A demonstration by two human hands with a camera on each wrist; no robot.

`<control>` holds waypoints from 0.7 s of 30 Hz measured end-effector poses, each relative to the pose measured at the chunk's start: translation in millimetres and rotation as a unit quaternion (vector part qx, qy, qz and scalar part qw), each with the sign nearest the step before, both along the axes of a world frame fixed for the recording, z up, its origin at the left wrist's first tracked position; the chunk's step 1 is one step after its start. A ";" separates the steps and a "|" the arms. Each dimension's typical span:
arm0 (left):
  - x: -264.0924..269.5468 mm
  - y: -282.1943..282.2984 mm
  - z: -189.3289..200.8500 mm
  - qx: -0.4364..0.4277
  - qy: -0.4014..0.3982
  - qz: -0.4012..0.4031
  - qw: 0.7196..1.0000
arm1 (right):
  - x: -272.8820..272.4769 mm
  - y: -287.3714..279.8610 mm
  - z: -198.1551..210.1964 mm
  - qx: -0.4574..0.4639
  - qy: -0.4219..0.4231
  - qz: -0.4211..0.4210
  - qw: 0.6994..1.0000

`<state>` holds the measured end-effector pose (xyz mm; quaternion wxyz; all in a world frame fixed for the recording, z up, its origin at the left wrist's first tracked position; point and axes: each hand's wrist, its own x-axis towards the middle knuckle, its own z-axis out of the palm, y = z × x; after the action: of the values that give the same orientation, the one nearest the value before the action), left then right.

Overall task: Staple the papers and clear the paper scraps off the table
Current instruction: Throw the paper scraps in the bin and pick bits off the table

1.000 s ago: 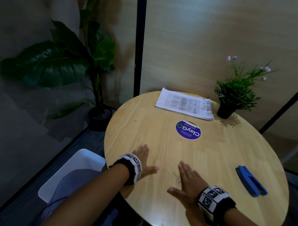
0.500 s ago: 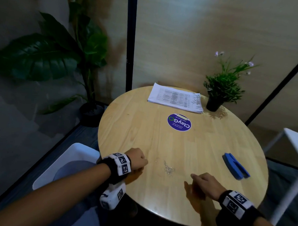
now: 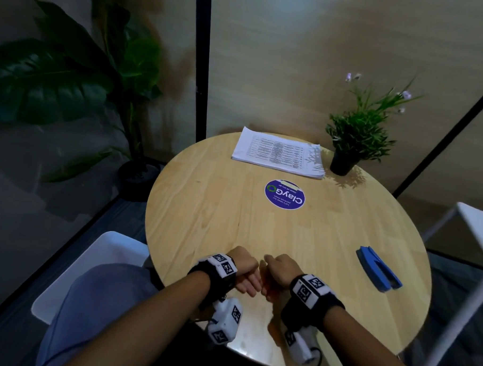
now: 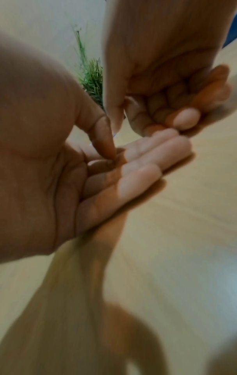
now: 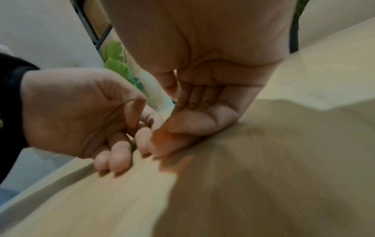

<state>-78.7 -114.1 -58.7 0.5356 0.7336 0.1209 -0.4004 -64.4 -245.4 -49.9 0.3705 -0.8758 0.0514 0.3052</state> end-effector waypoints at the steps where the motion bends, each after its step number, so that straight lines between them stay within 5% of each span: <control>1: 3.1 -1.8 1.8 -0.003 -0.024 0.035 0.999 | 7.8 -1.9 -0.1 -0.024 -0.029 0.008 0.999; 5: 12.7 10.1 11.8 0.010 -0.200 0.158 0.967 | 38.3 -33.2 5.8 -0.006 -0.113 -0.033 0.993; 8: 15.2 31.1 7.3 0.243 -0.307 -0.017 0.920 | 58.2 -68.3 7.9 -0.076 -0.193 -0.041 0.977; 11: 5.9 39.7 -10.8 0.378 -0.263 -0.191 0.867 | 53.1 -87.6 -0.5 -0.261 -0.187 0.064 0.945; 14: -3.0 40.1 -29.2 0.392 -0.230 -0.260 0.852 | 32.6 -87.3 -16.9 -0.363 -0.140 0.197 0.900; 21: -8.8 11.6 -31.2 0.338 -0.295 -0.330 0.830 | 1.5 -51.9 -16.0 -0.285 -0.139 0.381 0.869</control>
<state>-87.5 -102.5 -89.9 0.1000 0.9484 -0.1644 -0.2518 -62.9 -297.3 -65.9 -0.0365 -0.9281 -0.2535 0.2702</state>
